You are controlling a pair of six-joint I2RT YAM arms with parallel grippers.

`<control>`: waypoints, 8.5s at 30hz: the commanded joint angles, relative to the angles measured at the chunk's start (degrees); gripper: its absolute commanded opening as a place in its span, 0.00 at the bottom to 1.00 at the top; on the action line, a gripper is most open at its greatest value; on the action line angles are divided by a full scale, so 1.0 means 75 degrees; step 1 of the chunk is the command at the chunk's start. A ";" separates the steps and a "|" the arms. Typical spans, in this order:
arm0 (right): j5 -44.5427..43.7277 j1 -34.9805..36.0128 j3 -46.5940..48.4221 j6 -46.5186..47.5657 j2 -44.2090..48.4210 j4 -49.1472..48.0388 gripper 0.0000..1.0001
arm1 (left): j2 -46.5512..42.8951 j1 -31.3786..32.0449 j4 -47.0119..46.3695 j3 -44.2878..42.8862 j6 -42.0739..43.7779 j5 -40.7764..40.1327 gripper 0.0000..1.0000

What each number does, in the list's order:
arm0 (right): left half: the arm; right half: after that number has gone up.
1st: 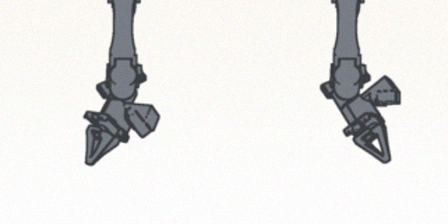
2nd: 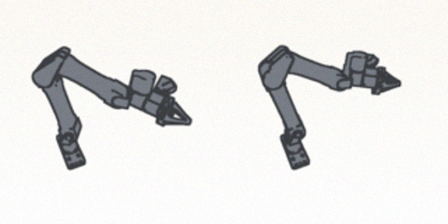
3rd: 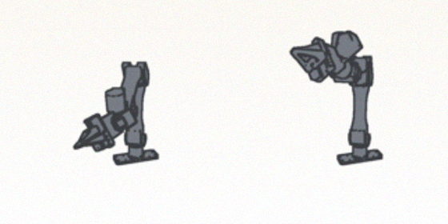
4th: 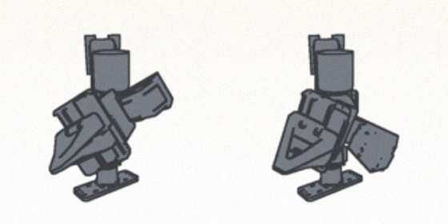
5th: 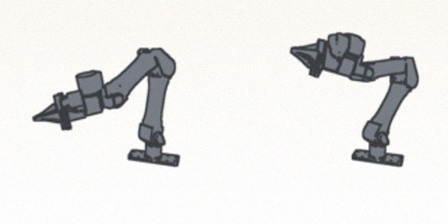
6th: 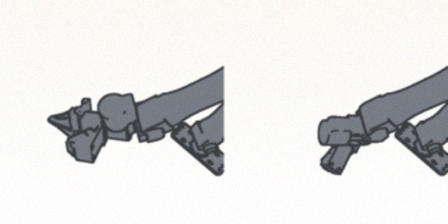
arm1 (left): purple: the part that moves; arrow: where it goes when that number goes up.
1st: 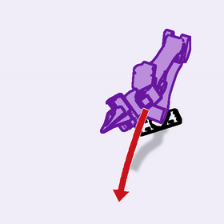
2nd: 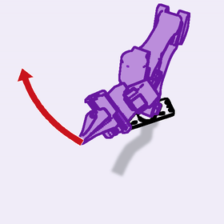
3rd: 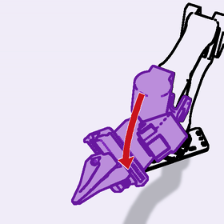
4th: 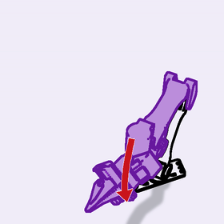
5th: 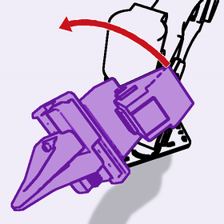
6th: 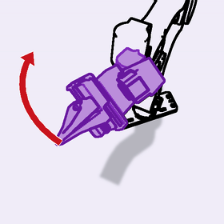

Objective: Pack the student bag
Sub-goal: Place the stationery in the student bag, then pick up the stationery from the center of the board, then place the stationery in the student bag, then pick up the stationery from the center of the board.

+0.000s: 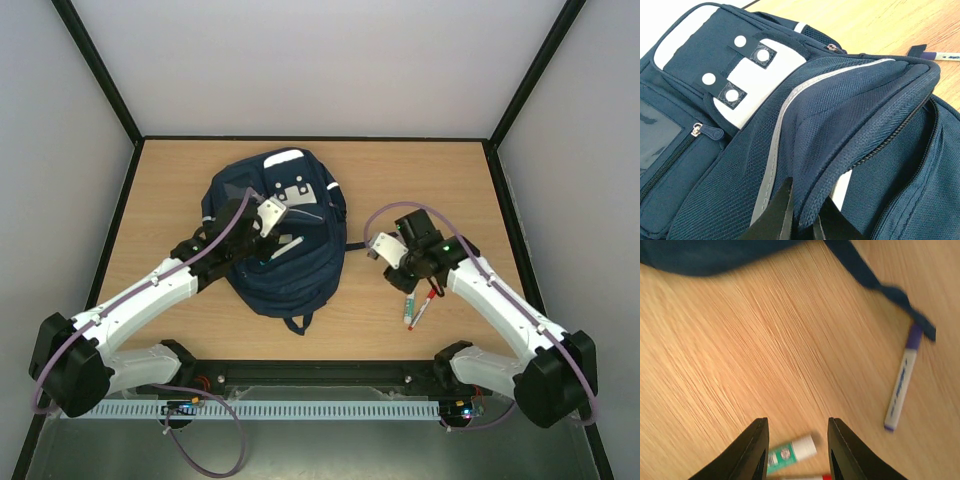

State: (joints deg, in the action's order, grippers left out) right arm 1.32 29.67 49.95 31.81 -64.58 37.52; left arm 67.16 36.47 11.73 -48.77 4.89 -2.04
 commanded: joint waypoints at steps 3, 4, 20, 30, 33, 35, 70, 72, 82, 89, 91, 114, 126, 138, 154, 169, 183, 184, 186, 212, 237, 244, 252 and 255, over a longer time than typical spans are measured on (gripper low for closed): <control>0.0150 -0.1631 0.0082 0.0091 -0.0262 0.1788 0.34 | -0.0099 0.0233 -0.0392 -0.0178 -0.0079 0.0195 0.07; 0.0187 -0.1861 0.0089 0.0079 -0.0368 0.1893 0.35 | -0.0094 0.0244 -0.0381 -0.0177 -0.0069 0.0181 0.07; -0.0071 -0.3370 -0.0133 -0.0795 -0.2316 0.1759 0.49 | -0.0153 0.0352 -0.0345 -0.0177 -0.0075 0.0155 0.07; 0.0121 -0.3370 -0.0299 -0.1086 -0.3257 0.1675 0.52 | -0.0118 0.0399 -0.0322 -0.0188 -0.0077 0.0155 0.08; -0.0015 -0.3373 -0.0442 -0.1112 -0.3394 0.1602 0.51 | -0.0127 0.0399 -0.0321 -0.0188 -0.0074 0.0155 0.08; -0.0153 -0.3370 -0.0519 -0.1124 -0.3417 0.1511 0.51 | -0.0130 0.0399 -0.0321 -0.0188 -0.0077 0.0167 0.08; -0.0909 -0.3285 -0.0356 -0.0246 -0.2069 0.0939 0.01 | -0.0142 0.0434 -0.0310 -0.0200 -0.0085 0.0248 0.08; -0.0809 -0.3105 -0.0126 -0.0207 -0.1874 0.1124 0.01 | -0.0142 0.0434 -0.0310 -0.0200 -0.0085 0.0246 0.08; 0.0368 -0.0615 0.0585 -0.0091 -0.0809 0.1551 0.01 | -0.0062 0.0434 -0.0298 -0.0212 -0.0088 0.0263 0.08; -0.0241 0.1829 0.1519 0.0141 -0.0992 0.1030 0.01 | -0.0058 0.0434 -0.0284 -0.0212 -0.0082 0.0264 0.08; -0.0744 0.2455 0.1581 0.0386 -0.1168 0.0731 0.01 | -0.0062 0.0434 -0.0285 -0.0188 -0.0076 0.0227 0.08; -0.4241 0.5407 0.2226 0.3572 -0.2955 -0.2487 0.01 | -0.0094 0.0440 -0.0275 -0.0153 -0.0001 0.0120 0.08; -0.4538 0.5379 0.1590 0.4591 -0.3485 -0.4445 0.01 | -0.0150 0.0434 -0.0274 -0.0153 -0.0023 0.0131 0.08; -0.4455 0.4910 0.1664 0.4944 -0.4437 -0.5079 0.02 | -0.0260 0.0434 -0.0301 -0.0144 -0.0041 0.0158 0.08; -0.5098 0.4436 0.2214 0.4731 -0.5561 -0.6935 0.25 | -0.0304 0.0434 -0.0310 -0.0144 -0.0055 0.0214 0.08; -0.4683 0.4918 0.1850 0.3280 -0.4181 -0.4894 0.35 | -0.0376 0.0436 -0.0333 -0.0130 -0.0064 0.0213 0.08; -0.2518 0.5431 0.0335 0.1073 -0.1656 -0.1990 0.39 | -0.0327 0.0446 -0.0325 -0.0118 -0.0057 0.0091 0.08; -0.2461 0.5431 0.0040 0.1139 -0.1434 -0.1999 0.39 | -0.0313 0.0446 -0.0323 -0.0128 -0.0064 0.0100 0.08; -0.2337 0.5392 -0.0500 0.1157 -0.1073 -0.1955 0.38 | -0.0267 0.0448 -0.0339 -0.0132 -0.0075 0.0123 0.08; -0.0651 -0.2059 -0.1208 -0.0869 0.0588 0.0278 0.60 | 0.0280 0.0492 -0.0207 -0.0247 -0.0088 0.0120 0.08; 0.0917 -0.2976 -0.0566 -0.0396 -0.2350 0.1974 0.47 | 0.0245 0.0657 -0.0146 -0.0282 -0.0108 0.0111 0.08; 0.0799 -0.2436 -0.0573 -0.0735 -0.2729 0.1566 0.47 | 0.0282 0.0657 -0.0146 -0.0282 -0.0124 0.0105 0.08; 0.0661 -0.1680 -0.0487 -0.1111 -0.3259 0.1087 0.45 | 0.0280 0.0670 -0.0147 -0.0269 -0.0117 0.0102 0.08; 0.0539 -0.1327 -0.0362 -0.1227 -0.3397 0.0915 0.44 | 0.0292 0.0679 -0.0145 -0.0275 -0.0124 0.0108 0.08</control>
State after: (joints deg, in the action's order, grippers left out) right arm 6.90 16.80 46.33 24.73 -88.60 44.95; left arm 69.01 41.23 12.32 -48.80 4.08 -1.13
